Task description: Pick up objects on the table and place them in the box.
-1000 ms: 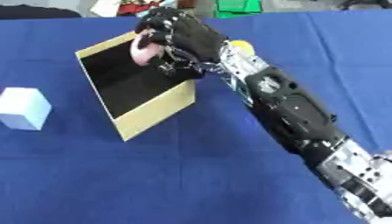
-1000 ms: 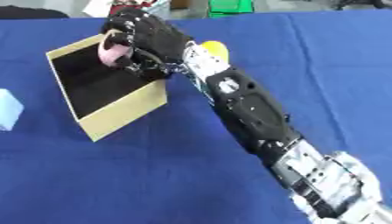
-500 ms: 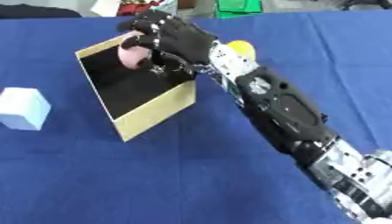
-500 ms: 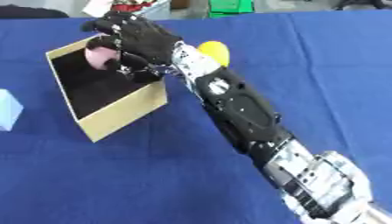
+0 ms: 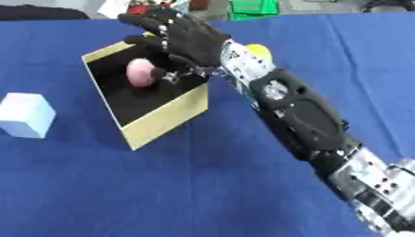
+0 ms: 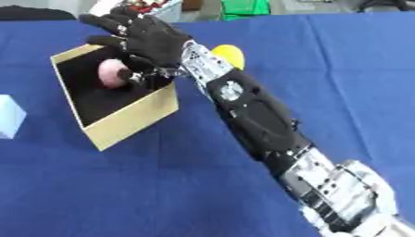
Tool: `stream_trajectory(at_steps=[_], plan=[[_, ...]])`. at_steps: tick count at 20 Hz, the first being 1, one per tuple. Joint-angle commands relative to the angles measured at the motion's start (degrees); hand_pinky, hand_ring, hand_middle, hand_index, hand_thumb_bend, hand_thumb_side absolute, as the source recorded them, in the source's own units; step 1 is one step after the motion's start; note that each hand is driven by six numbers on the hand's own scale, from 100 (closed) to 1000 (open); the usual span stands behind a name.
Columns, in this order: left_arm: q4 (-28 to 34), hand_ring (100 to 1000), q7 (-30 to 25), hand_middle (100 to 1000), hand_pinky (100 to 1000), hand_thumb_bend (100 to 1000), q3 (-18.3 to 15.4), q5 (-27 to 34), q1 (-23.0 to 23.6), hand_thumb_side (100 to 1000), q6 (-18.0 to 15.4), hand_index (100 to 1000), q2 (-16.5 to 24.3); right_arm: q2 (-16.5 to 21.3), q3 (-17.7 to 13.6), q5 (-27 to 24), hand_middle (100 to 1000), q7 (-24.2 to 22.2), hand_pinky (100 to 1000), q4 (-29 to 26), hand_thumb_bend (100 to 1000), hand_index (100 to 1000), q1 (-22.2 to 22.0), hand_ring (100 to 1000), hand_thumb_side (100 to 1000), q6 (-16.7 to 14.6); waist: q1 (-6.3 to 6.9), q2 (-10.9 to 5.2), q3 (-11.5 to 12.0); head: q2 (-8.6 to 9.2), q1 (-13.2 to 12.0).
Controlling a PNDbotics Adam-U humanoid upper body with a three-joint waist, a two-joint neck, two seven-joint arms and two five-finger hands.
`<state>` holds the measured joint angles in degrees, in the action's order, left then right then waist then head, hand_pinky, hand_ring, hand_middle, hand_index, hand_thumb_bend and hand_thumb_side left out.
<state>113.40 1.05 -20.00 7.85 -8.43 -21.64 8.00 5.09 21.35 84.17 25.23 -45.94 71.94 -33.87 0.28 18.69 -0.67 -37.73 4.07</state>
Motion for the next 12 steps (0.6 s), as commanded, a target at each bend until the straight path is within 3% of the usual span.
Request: stream_trajectory(at_steps=[1, 6, 7, 12], plan=[[1.2, 655, -0.2, 710, 735, 401, 0.0, 0.1, -0.5, 1000, -0.1, 805, 0.4, 1.3, -0.9, 0.7, 1000, 0.7, 896, -2.0, 309, 907, 1.5, 882, 170, 1.2, 0.3, -0.98, 0.0, 0.66, -0.3], [1.2, 655, -0.1, 709, 735, 399, -0.1, 0.0, -0.5, 1000, -0.1, 804, 0.4, 3.0, -2.9, -1.8, 998, 0.7, 902, -4.2, 252, 916, 1.3, 900, 269, 4.9, 0.38, -0.98, -0.1, 0.75, -0.6], [1.2, 655, -0.1, 709, 735, 399, -0.1, 0.0, -0.5, 1000, -0.1, 805, 0.4, 3.6, -3.6, -3.1, 986, 0.3, 904, -4.8, 204, 919, 1.2, 913, 347, 6.2, 0.39, -1.0, -0.1, 0.73, -0.7], [1.2, 655, 0.1, 709, 735, 398, -0.2, -0.1, -0.5, 1000, -0.1, 805, 0.5, 7.0, -5.7, -11.7, 963, -5.3, 908, -7.8, 108, 926, 1.4, 943, 454, 14.2, 0.34, -1.07, -0.4, 0.62, -1.2]])
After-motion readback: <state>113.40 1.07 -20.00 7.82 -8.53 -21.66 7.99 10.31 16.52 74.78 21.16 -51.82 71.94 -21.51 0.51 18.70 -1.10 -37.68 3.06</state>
